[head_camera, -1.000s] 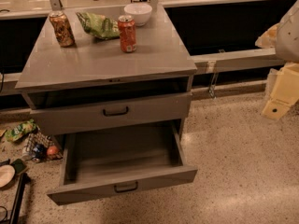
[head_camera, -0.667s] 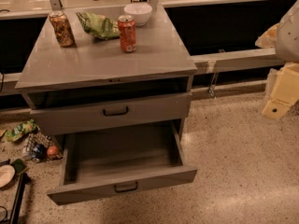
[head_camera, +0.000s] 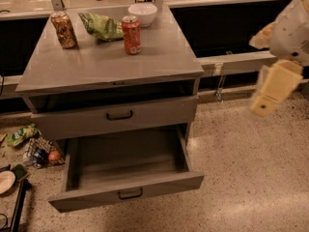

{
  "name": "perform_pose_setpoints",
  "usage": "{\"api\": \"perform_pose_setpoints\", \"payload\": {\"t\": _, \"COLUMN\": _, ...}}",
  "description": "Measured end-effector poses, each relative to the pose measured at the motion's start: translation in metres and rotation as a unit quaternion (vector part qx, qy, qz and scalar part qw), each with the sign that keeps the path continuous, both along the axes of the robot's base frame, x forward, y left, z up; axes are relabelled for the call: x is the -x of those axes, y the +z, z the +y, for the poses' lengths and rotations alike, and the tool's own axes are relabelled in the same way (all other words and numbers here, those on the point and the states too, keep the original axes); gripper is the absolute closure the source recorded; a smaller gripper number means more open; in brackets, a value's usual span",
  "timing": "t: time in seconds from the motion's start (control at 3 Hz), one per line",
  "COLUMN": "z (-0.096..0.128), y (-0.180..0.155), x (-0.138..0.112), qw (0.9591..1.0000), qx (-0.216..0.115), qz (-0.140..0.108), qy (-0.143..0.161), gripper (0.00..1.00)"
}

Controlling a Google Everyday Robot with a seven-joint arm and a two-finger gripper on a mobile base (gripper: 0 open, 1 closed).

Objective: Place orange can into middle drawer

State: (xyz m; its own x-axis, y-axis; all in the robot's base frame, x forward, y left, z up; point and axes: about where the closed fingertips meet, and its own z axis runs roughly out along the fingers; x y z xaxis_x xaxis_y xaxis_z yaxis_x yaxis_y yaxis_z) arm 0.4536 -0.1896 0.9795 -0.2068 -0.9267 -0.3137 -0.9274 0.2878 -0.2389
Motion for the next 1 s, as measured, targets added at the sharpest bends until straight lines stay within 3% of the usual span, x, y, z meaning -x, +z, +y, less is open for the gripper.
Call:
{"api": "perform_pose_setpoints", "payload": {"t": 0.33, "z": 0.07, "y": -0.01, "x": -0.046, "qw": 0.9911, "qx": -0.132, "qz": -0.004, "qy": 0.019, "gripper": 0.0}}
{"api": "perform_pose_setpoints", "payload": {"t": 0.67, "z": 0.13, "y": -0.02, "x": -0.075, "qw": 0.9668, "qx": -0.255, "qz": 0.003, "qy": 0.016, "gripper": 0.0}}
{"api": "perform_pose_setpoints", "payload": {"t": 1.0, "z": 0.162, "y": -0.005, "x": -0.113, "qw": 0.943, "qx": -0.328, "qz": -0.048, "qy": -0.031, "gripper": 0.0}}
